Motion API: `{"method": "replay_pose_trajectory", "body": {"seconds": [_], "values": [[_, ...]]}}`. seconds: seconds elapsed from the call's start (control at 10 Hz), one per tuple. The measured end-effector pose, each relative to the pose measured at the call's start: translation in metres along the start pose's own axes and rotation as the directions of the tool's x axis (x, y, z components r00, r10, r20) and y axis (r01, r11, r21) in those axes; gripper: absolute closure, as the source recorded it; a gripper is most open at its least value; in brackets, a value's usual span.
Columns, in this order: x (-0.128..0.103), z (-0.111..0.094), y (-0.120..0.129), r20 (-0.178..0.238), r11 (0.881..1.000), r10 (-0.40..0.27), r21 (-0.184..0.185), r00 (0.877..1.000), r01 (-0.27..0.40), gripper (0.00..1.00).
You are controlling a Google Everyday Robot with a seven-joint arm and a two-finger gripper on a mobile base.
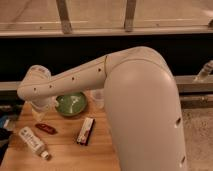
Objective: Drag the pepper across the table
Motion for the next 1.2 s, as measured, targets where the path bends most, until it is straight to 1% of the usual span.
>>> {"method": "replay_pose_trajectory", "body": {"seconds": [0.1,0.2,0.3,0.4,0.5,0.7,0.8,1.0,1.2], "values": [[0.0,0.004,0.001,-0.005,1.0,-0.008,-0.016,1.0,0.008,0.35],[-0.002,0.012,0.003,-0.007,0.999,-0.016,-0.039,1.0,0.016,0.35],[-0.004,0.028,0.008,-0.017,0.997,-0.028,-0.066,0.999,0.026,0.35],[-0.006,0.036,0.013,-0.023,0.996,-0.042,-0.077,0.999,0.04,0.35],[-0.01,0.044,0.019,-0.036,0.995,-0.061,-0.084,0.997,0.058,0.35],[-0.014,0.051,0.027,-0.055,0.993,-0.089,-0.086,0.994,0.084,0.35],[-0.015,0.055,0.03,-0.059,0.992,-0.098,-0.089,0.993,0.093,0.35],[-0.018,0.063,0.036,-0.053,0.989,-0.114,-0.095,0.992,0.109,0.35],[-0.019,0.073,0.042,-0.038,0.987,-0.124,-0.111,0.992,0.119,0.35]]}}
